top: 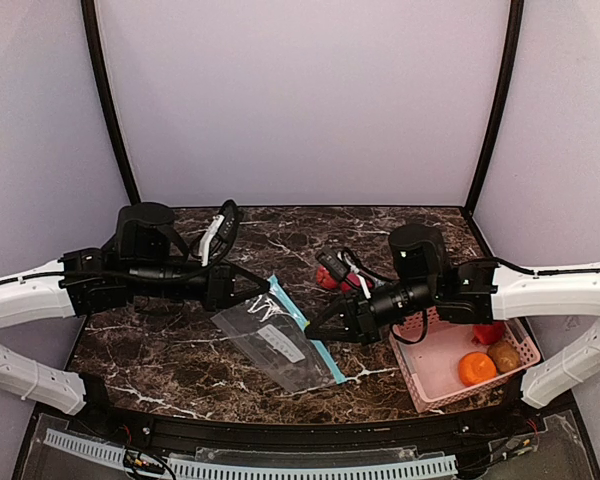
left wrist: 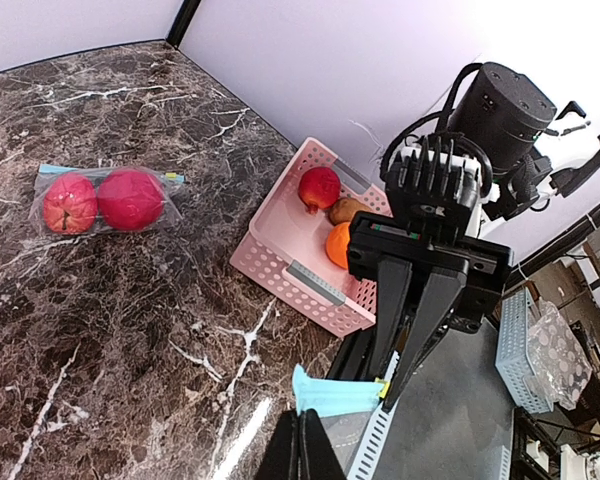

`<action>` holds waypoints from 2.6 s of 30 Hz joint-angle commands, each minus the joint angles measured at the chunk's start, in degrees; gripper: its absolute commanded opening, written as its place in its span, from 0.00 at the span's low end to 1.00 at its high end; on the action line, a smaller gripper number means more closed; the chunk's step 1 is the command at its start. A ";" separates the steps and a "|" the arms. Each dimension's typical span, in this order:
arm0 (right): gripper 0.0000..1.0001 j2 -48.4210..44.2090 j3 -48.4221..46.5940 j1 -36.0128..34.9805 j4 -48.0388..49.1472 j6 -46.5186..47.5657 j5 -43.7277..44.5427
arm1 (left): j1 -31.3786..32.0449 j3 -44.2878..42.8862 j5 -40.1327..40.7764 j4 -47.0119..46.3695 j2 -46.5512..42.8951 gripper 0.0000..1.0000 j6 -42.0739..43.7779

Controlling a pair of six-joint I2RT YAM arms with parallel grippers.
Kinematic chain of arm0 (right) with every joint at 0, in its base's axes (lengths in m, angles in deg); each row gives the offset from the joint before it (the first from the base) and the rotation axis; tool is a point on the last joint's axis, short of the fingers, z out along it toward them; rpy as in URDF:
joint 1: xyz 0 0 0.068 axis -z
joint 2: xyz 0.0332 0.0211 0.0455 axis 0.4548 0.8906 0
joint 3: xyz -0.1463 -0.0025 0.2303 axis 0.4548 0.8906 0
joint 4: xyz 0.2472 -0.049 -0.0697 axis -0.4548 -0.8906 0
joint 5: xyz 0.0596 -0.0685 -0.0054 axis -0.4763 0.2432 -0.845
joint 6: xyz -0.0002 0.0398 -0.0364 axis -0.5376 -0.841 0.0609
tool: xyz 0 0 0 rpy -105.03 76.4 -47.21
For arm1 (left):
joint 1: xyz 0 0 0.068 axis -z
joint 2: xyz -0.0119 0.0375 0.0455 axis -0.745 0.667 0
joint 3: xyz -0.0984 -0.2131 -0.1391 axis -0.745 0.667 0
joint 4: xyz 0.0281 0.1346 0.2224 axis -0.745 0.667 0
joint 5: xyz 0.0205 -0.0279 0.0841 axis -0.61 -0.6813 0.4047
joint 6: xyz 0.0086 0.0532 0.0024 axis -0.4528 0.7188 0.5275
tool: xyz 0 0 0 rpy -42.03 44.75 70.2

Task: Place the food in the zip-top bag and seal the zipper
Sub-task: Unzip the zipper from the zipper food storage bag.

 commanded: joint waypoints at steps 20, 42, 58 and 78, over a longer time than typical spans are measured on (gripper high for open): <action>0.00 1.29 1.42 0.01 -3.09 0.71 -3.29 | -4.59 0.35 2.85 2.92 -2.88 0.01 -0.19; 0.00 0.80 5.48 -0.02 -1.69 -1.75 -4.81 | -8.27 0.43 1.42 6.16 -5.08 0.01 0.19; 0.00 0.24 7.71 -0.03 -2.83 -2.27 -6.19 | -10.19 -0.78 2.10 8.42 -5.59 0.01 0.87; 0.45 -5.16 8.23 -0.01 -3.59 -2.49 0.29 | -10.36 1.67 -15.33 3.72 -4.39 0.01 4.70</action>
